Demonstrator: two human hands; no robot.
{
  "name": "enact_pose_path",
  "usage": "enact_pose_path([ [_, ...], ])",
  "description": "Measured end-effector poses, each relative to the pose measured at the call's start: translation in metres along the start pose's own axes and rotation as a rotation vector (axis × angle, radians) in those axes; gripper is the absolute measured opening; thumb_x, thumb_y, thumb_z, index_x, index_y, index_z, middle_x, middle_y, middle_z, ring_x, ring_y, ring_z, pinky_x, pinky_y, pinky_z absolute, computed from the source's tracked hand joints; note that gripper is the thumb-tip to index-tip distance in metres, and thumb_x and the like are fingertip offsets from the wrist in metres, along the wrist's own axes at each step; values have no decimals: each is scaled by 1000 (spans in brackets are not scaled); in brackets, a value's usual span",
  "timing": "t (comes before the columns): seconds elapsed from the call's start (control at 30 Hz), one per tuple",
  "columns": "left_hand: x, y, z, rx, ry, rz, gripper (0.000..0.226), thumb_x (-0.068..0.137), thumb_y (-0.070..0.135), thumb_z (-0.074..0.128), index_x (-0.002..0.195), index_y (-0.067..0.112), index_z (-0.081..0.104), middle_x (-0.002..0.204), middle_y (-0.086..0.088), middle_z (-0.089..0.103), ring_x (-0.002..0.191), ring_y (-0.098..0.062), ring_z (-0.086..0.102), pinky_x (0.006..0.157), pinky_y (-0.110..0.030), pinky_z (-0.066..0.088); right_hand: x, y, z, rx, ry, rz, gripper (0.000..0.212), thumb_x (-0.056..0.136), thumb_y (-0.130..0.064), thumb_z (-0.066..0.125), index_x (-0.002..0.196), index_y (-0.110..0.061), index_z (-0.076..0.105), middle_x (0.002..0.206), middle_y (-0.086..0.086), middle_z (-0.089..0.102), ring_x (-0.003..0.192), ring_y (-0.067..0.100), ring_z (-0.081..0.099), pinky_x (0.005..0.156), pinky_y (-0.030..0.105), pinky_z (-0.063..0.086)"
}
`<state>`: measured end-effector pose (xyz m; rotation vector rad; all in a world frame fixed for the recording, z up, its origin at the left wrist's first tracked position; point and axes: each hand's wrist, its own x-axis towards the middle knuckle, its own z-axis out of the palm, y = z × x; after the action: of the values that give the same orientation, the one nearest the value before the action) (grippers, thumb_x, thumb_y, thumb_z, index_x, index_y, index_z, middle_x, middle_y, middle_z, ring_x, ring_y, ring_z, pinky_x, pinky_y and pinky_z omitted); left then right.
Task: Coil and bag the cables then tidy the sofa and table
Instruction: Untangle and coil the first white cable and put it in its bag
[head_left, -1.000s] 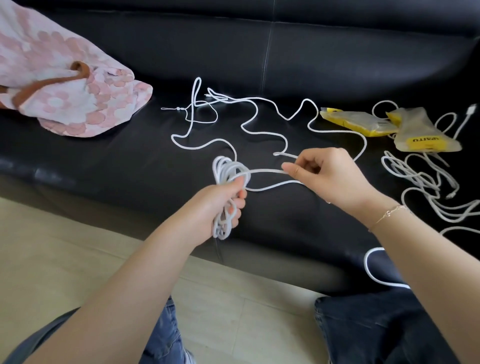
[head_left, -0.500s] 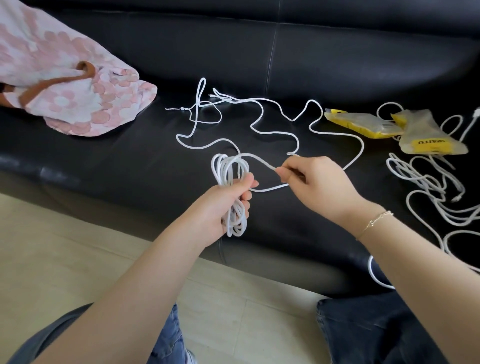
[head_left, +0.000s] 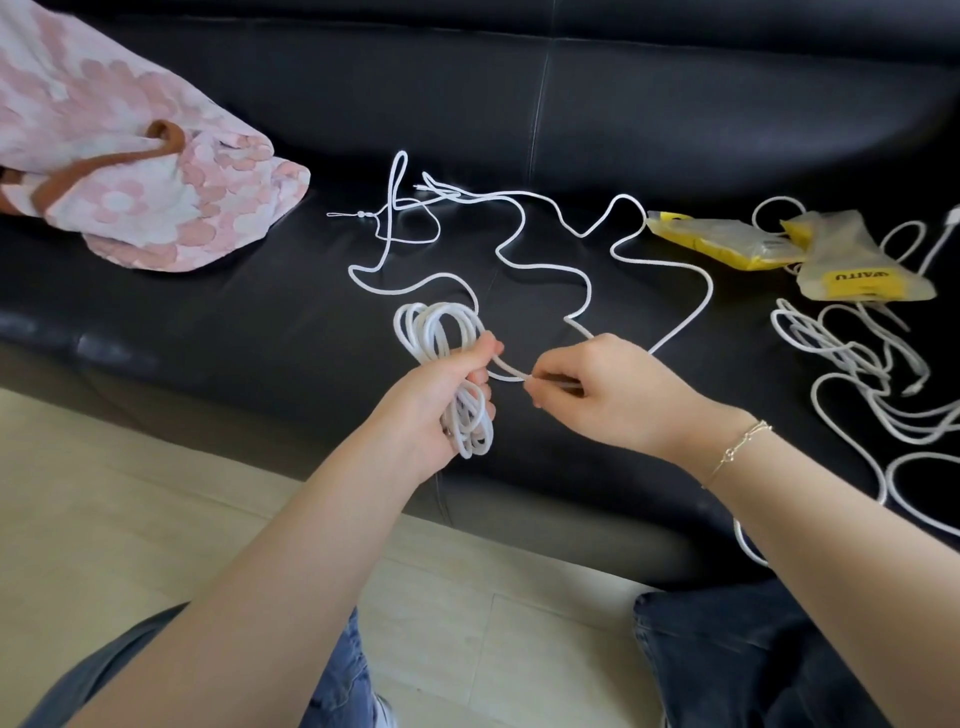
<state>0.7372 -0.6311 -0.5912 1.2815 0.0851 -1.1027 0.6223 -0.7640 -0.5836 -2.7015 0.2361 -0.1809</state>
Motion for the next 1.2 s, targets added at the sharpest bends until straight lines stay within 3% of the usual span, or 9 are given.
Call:
enact_pose_path([
  [0.1, -1, 8, -2, -159, 43, -1, 16, 92, 21, 67, 83, 8, 70, 77, -2, 60, 74, -13, 58, 68, -26, 55, -1, 8, -6, 24, -31, 85, 47, 97, -41, 48, 72, -3, 62, 60, 9, 57, 57, 23, 52, 59, 38, 46],
  [0.23, -4, 15, -1, -313, 55, 13, 17, 96, 17, 61, 91, 2, 63, 91, -10, 68, 94, -22, 68, 90, -42, 56, -4, 12, -14, 40, -134, 218, 40, 96, -39, 50, 69, -17, 69, 55, 0, 58, 59, 17, 57, 62, 30, 47],
  [0.4, -1, 21, -11, -360, 99, 86, 16, 96, 24, 62, 87, 11, 61, 76, -1, 55, 66, -9, 59, 77, -27, 52, -6, 13, -17, 32, -209, 271, 33, 94, -36, 54, 72, -21, 72, 59, -4, 60, 68, 13, 61, 75, 33, 53],
  [0.53, 3, 24, -16, -34, 241, 187, 24, 95, 30, 62, 111, 12, 63, 98, 3, 61, 84, -6, 59, 78, -24, 49, -4, 17, -16, 75, -257, 272, 32, 94, -34, 56, 69, -22, 72, 67, 2, 66, 54, 10, 51, 60, 26, 46],
  [0.67, 5, 20, -18, 342, 200, 271, 23, 94, 31, 64, 81, 12, 58, 67, 6, 52, 58, -9, 45, 61, -23, 41, -3, 19, -17, 169, -227, 275, 29, 95, -28, 55, 71, -21, 70, 58, -3, 55, 51, 9, 44, 56, 24, 38],
  [0.77, 6, 12, -17, 512, 97, 346, 18, 93, 26, 65, 86, 10, 68, 70, 11, 69, 73, -9, 61, 71, -23, 49, -3, 19, -17, 261, -117, 226, 25, 97, -23, 54, 75, -20, 67, 57, -7, 52, 51, 7, 39, 55, 20, 37],
  [0.83, 5, 7, -14, 555, -15, 336, 20, 95, 24, 63, 103, 7, 70, 93, 5, 76, 94, -9, 69, 88, -28, 52, -3, 17, -15, 301, -64, 199, 25, 97, -21, 53, 76, -21, 65, 53, -11, 48, 50, 7, 38, 52, 16, 33],
  [0.93, 4, 2, -9, 581, -75, 278, 23, 96, 22, 61, 111, 6, 67, 101, -2, 76, 97, -15, 72, 96, -37, 51, -2, 16, -8, 284, -35, 167, 23, 98, -21, 52, 79, -19, 65, 58, -5, 47, 52, 8, 38, 53, 19, 34],
  [1.2, -5, 4, 2, 445, -177, 178, 22, 98, 24, 57, 111, 7, 60, 93, -10, 76, 87, -24, 75, 74, -27, 59, 0, 17, -11, 263, 61, 162, 28, 97, -30, 55, 75, -18, 66, 53, -6, 48, 46, 7, 42, 49, 15, 34],
])
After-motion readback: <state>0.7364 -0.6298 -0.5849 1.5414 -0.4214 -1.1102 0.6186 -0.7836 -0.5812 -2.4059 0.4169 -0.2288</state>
